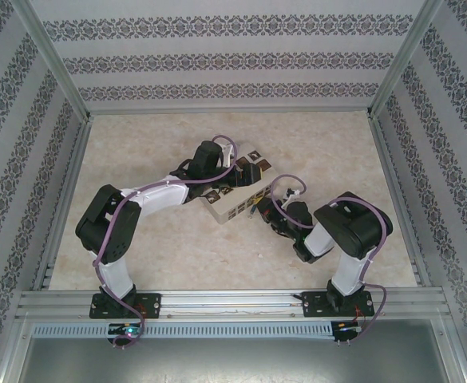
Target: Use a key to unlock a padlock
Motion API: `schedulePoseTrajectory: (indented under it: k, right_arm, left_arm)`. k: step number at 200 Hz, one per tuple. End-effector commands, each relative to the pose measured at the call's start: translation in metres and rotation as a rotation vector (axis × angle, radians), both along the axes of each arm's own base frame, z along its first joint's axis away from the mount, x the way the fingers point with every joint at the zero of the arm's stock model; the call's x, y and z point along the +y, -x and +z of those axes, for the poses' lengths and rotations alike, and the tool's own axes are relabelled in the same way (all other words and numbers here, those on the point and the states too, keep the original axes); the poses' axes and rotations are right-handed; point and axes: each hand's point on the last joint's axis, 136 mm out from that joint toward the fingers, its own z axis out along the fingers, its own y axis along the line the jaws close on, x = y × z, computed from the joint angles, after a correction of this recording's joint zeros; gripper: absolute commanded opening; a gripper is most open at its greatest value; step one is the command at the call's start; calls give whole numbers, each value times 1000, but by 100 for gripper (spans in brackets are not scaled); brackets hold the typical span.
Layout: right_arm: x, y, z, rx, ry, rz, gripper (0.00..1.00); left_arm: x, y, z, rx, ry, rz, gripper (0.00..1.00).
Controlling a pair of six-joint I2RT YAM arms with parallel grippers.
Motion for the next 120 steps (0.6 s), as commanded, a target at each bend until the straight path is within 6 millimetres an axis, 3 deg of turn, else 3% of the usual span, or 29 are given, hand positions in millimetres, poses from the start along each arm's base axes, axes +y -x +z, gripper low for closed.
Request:
schedulePoseTrajectory:
  k: [1, 120]
  right_arm:
    - [-18, -15, 4, -25, 3, -143, 0]
    - [-27, -26, 6, -24, -16, -276, 0]
  left_arm:
    - [-1, 40, -55, 216, -70, -46, 100]
    - [-1, 45, -65, 226, -73, -58, 100]
